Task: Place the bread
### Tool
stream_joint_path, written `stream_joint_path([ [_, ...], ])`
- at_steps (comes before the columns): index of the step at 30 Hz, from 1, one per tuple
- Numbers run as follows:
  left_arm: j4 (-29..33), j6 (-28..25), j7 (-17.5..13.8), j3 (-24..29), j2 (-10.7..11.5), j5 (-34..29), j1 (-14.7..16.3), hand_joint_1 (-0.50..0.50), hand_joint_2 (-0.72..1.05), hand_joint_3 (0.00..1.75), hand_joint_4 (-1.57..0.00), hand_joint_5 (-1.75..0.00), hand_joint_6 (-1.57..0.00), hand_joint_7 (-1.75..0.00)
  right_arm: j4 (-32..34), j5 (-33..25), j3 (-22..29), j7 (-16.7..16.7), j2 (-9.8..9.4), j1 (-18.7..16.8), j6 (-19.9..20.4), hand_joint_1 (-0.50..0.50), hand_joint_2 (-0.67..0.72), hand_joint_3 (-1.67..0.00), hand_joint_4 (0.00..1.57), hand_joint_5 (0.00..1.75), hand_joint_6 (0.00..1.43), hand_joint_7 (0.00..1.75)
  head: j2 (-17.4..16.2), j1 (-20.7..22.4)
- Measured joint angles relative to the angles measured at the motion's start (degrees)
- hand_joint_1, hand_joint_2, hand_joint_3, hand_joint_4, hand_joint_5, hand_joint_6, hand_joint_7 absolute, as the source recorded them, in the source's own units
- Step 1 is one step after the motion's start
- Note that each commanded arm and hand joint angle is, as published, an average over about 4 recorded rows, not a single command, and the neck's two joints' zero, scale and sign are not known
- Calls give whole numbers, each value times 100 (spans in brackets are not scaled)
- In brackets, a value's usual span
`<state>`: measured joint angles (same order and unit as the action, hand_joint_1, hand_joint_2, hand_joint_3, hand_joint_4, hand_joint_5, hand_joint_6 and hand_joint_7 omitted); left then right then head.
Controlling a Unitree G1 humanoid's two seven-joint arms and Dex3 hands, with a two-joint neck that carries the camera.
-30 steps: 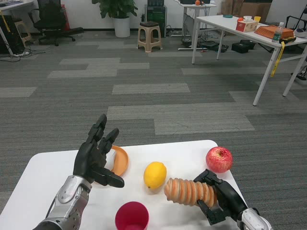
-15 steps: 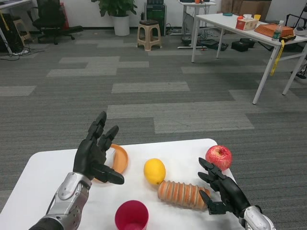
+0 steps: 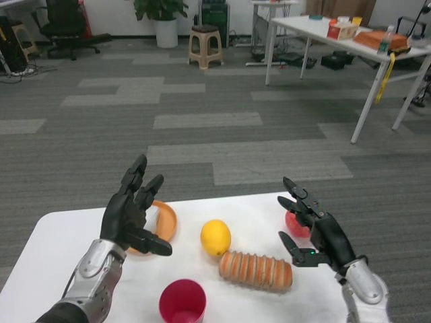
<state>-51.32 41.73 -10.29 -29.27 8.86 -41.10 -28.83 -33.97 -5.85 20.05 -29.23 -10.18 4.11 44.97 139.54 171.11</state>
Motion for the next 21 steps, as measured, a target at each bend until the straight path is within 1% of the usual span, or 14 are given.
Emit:
stream_joint_path([
  [2,-1,0,0,-15,-2,-1,-4,50,-28,9,0,-41,0,0,88,-79,-11,5,118,87,-33,-44,-54,-95,0,29,0,0,22,3],
  [4,-2,0,0,-31,-11,0,-10,50,-28,9,0,-41,0,0,127,-118,-17,42,223,237,-54,-46,-54,-91,0,29,0,0,51,18],
  [6,-2,0,0,-42,-19,1,-16,50,-28,9,0,-41,0,0,165,-179,-27,171,302,416,-63,-46,-54,-87,0,29,0,0,73,31],
  [9,-2,0,0,-44,-19,0,-17,50,-28,9,0,-41,0,0,244,-290,-80,432,381,592,-73,-46,-54,-87,0,22,0,0,74,32],
  [10,-1,0,0,-44,-18,0,-17,50,-28,9,0,-41,0,0,295,-309,-122,509,400,621,-82,-46,-54,-87,0,19,0,0,74,32],
  [15,9,0,0,-42,-21,0,-14,50,-28,9,0,-41,0,0,629,-455,-511,802,448,670,-168,-46,-54,-87,0,19,0,0,140,118],
  [16,14,0,0,-42,-22,0,-14,50,-28,9,0,-44,0,0,700,-472,-577,839,466,680,-180,-46,-54,-87,0,19,0,0,166,151],
  [19,27,0,0,-42,-23,1,-13,50,-28,9,0,-44,0,0,846,-484,-681,888,522,709,-214,-46,-54,-87,0,19,0,0,182,179],
  [21,52,1,0,-37,-20,1,-4,50,-28,9,0,-44,0,0,924,-491,-758,913,547,717,-256,-46,-51,-87,0,15,0,0,204,232],
])
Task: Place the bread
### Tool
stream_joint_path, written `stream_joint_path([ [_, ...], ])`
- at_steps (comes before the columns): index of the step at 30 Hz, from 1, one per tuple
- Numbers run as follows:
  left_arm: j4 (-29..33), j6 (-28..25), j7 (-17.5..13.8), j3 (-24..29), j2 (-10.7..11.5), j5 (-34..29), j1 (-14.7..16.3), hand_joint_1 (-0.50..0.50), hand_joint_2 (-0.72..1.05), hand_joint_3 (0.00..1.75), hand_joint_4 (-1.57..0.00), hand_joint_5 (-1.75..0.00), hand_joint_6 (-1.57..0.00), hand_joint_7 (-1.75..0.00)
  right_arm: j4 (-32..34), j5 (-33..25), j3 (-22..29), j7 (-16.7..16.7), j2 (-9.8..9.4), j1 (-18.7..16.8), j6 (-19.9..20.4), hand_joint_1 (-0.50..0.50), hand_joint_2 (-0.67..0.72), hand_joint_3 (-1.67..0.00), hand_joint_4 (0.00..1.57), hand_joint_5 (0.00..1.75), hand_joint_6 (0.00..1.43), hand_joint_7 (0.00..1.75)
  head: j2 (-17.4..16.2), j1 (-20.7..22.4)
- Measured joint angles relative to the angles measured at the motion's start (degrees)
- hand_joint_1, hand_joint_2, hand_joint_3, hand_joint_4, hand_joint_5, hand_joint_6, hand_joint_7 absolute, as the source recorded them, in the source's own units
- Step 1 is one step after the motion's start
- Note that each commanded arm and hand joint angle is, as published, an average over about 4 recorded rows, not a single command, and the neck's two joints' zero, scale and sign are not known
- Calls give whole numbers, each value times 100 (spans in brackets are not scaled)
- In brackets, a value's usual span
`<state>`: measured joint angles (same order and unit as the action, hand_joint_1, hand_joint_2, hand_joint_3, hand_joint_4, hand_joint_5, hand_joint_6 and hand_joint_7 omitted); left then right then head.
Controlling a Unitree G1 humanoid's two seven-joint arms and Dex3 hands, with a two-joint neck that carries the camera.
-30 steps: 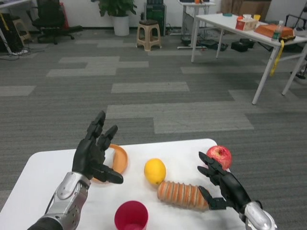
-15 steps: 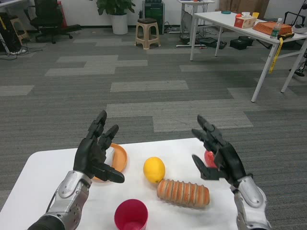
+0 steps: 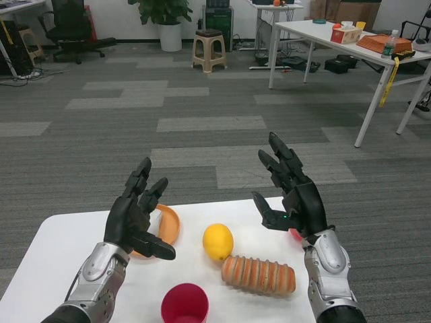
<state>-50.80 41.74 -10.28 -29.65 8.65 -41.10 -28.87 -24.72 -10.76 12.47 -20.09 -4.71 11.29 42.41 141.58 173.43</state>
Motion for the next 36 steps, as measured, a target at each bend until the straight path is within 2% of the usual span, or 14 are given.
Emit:
stream_joint_path([
  [4,121,4,0,38,5,33,26,50,-28,4,0,-41,0,0,177,-17,-219,13,27,6,-49,-46,-48,-83,0,10,0,0,38,64],
  [7,154,5,0,103,9,85,31,50,-28,7,0,-46,0,0,239,-18,-319,11,38,9,-55,-46,-30,-52,0,5,0,0,64,101],
  [8,160,5,0,129,12,94,32,50,-28,4,0,-49,0,0,247,-18,-346,11,38,10,-58,-46,-15,-34,0,2,0,0,72,113],
  [9,169,5,0,157,15,101,33,50,-28,2,0,-51,0,0,252,-18,-376,10,39,10,-60,-46,-3,-24,0,0,0,0,76,122],
  [11,182,6,0,196,23,113,35,50,-28,4,0,-46,0,0,258,-18,-422,9,38,10,-64,-46,31,-4,0,0,0,0,81,134],
  [13,187,6,0,212,34,122,35,50,-28,9,0,-41,0,0,259,-19,-462,9,32,10,-65,-46,52,0,0,0,0,0,85,144],
  [14,187,6,0,212,38,123,35,50,-28,9,0,-41,0,0,259,-19,-479,9,28,10,-65,-46,57,0,0,0,0,0,88,150],
  [19,187,6,0,213,42,136,35,50,-28,9,0,-49,0,0,260,-19,-545,17,9,10,-76,-44,66,0,0,0,0,0,96,158],
  [24,189,6,0,212,44,144,35,50,-28,9,0,-51,0,0,260,-19,-558,107,6,10,-103,-42,66,0,0,0,0,0,105,163],
  [28,213,6,0,212,45,144,35,50,-28,0,0,-51,0,0,261,-20,-561,149,4,9,-103,-42,65,0,0,0,0,0,112,164],
  [31,237,6,0,212,45,151,35,50,-28,4,0,-51,0,0,264,-21,-584,172,1,9,-104,-42,60,0,0,2,0,0,117,173],
  [34,280,6,1,212,48,157,35,50,-28,2,0,-51,0,0,275,-21,-609,193,1,9,-104,-42,63,0,0,5,0,0,132,180],
  [36,323,6,1,212,50,158,35,50,-28,7,0,-51,0,0,292,-23,-629,203,1,9,-104,-42,61,0,0,7,0,0,145,195],
])
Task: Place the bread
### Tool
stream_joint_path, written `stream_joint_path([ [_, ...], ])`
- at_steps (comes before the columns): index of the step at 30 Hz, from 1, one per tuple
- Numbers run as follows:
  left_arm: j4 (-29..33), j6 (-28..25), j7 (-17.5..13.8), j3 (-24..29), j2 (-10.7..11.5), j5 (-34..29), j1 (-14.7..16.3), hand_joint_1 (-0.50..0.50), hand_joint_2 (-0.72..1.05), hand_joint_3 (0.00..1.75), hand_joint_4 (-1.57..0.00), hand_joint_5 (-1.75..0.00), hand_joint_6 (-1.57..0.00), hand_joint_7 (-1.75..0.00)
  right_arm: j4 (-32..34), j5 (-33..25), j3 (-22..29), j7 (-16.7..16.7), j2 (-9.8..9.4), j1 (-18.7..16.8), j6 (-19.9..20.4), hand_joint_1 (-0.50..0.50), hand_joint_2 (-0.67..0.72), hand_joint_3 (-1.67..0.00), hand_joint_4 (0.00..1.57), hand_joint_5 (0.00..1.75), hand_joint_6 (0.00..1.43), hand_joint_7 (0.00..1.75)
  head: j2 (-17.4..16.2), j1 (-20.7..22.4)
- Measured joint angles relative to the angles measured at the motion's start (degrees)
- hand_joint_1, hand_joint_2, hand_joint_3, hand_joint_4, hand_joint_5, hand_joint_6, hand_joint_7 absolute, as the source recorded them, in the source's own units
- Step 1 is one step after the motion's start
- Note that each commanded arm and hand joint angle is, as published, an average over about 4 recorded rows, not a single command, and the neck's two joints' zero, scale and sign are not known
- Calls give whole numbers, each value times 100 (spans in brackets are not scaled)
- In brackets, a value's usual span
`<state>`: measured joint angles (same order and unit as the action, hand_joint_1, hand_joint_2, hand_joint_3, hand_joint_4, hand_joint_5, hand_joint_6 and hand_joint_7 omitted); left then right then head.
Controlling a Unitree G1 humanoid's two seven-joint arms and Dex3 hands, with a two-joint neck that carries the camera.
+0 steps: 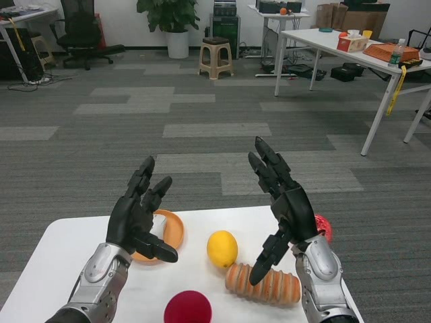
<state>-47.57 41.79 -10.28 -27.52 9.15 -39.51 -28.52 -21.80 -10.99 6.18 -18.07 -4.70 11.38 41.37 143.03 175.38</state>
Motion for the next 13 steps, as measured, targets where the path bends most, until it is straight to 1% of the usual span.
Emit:
stream_joint_path([
  [2,24,0,0,0,1,0,0,50,-28,9,0,-51,0,0,23,-4,-17,8,0,0,0,-42,63,0,0,10,0,0,9,15],
  [4,34,0,0,0,7,0,0,50,-28,9,0,-51,0,0,36,-7,-25,14,0,0,0,-42,66,0,0,5,0,0,18,33],
  [6,41,-1,0,0,14,0,0,50,-28,9,0,-51,0,0,38,-8,-33,21,0,0,0,-42,66,0,0,5,0,0,26,49],
  [8,43,-1,0,0,20,0,0,50,-28,9,0,-51,0,0,38,-9,-43,25,-1,0,0,-42,66,0,0,10,0,0,32,55],
  [13,55,-1,0,0,27,0,0,50,-28,9,0,-51,0,0,38,-10,-78,28,-2,-1,0,-42,66,0,0,10,0,0,74,71],
])
